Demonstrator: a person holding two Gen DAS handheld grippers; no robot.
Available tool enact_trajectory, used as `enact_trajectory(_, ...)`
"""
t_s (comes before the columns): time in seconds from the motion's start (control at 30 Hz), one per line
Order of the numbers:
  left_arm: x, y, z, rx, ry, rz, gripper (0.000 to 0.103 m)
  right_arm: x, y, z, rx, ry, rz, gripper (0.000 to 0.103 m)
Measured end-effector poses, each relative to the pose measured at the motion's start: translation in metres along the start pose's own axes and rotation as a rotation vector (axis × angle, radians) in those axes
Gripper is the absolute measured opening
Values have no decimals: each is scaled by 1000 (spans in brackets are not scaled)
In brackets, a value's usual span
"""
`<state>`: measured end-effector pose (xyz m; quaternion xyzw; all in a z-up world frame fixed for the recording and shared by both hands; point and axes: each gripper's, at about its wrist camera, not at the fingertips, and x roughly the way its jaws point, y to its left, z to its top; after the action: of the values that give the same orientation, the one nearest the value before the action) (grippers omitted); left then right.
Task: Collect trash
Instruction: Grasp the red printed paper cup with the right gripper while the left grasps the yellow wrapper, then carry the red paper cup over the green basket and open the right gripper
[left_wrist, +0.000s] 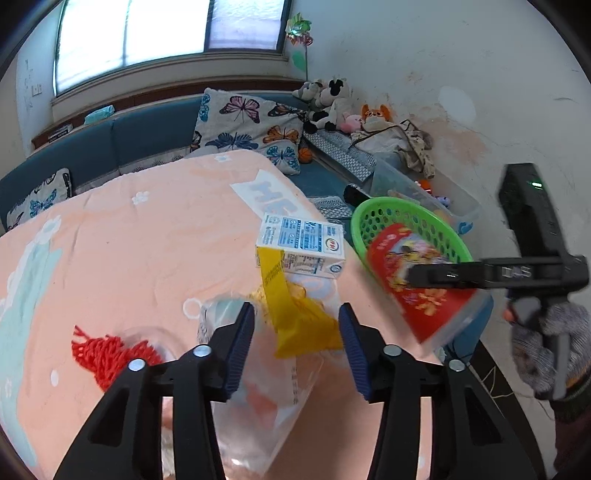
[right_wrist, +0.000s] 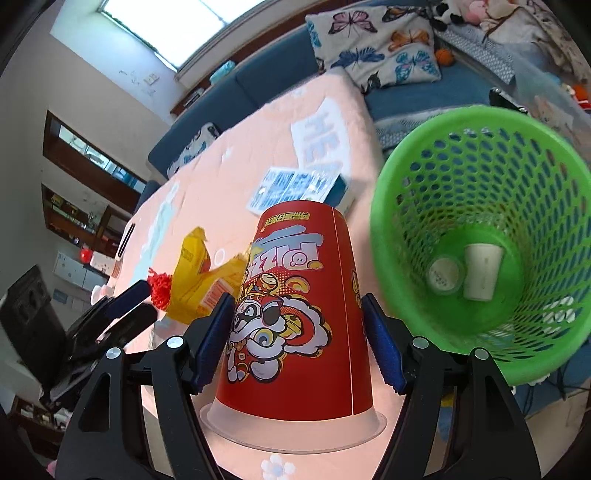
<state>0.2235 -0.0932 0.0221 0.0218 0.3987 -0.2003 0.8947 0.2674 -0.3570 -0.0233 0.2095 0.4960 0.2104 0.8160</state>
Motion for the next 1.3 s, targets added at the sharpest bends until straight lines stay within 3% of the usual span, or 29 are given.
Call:
enact_trajectory(0.47,38,8,14,-11,82,43,26,-35,-36,9,80,-81,-19,70)
enact_trajectory(0.8,40,9,16,-14,88,74,0,-52,-55,8,119,-108,-38,70)
enact_trajectory(1.0,16,3,22,-7,37,53,0,-59,-72,11,158,-135,-68,70)
enact_trajectory(1.3,-17,-21,45,26,-48,-25,0,-52,-109,16,193,-160,-207,70)
